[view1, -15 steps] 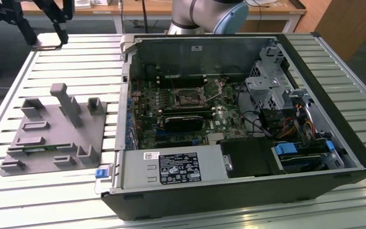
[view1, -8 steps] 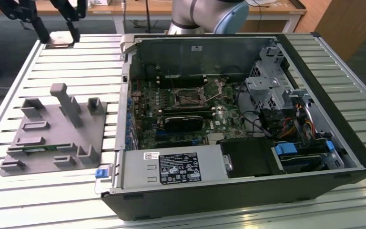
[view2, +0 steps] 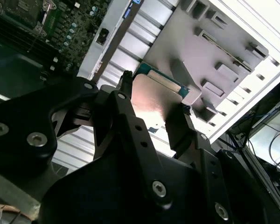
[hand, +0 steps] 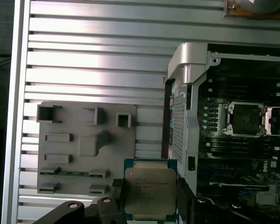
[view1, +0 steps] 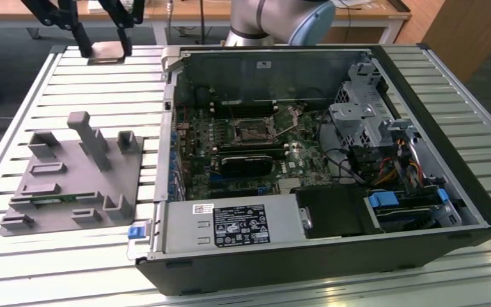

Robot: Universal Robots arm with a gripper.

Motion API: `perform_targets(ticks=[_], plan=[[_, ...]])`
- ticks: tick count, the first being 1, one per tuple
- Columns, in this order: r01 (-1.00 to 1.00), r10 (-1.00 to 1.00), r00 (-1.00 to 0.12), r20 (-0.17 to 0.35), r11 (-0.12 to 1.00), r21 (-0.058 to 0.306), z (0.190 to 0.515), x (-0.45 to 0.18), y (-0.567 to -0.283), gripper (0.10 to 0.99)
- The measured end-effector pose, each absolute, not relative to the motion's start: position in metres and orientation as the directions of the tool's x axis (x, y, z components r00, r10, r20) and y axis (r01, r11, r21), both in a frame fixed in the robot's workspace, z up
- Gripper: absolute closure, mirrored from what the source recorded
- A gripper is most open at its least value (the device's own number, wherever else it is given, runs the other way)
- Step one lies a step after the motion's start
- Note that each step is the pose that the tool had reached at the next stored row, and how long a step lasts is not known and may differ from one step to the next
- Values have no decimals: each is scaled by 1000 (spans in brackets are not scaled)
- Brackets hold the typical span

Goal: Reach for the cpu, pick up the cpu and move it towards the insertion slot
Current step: 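Pick up the cpu and move it towards the insertion slot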

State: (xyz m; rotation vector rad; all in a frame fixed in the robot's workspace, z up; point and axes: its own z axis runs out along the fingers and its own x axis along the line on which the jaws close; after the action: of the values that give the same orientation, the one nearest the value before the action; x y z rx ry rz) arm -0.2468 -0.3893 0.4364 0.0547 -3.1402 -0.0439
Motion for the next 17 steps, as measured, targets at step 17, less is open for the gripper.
perform_targets(ticks=[17], plan=[[-35,-35,-999,0,999,29,436,-187,-387,549]])
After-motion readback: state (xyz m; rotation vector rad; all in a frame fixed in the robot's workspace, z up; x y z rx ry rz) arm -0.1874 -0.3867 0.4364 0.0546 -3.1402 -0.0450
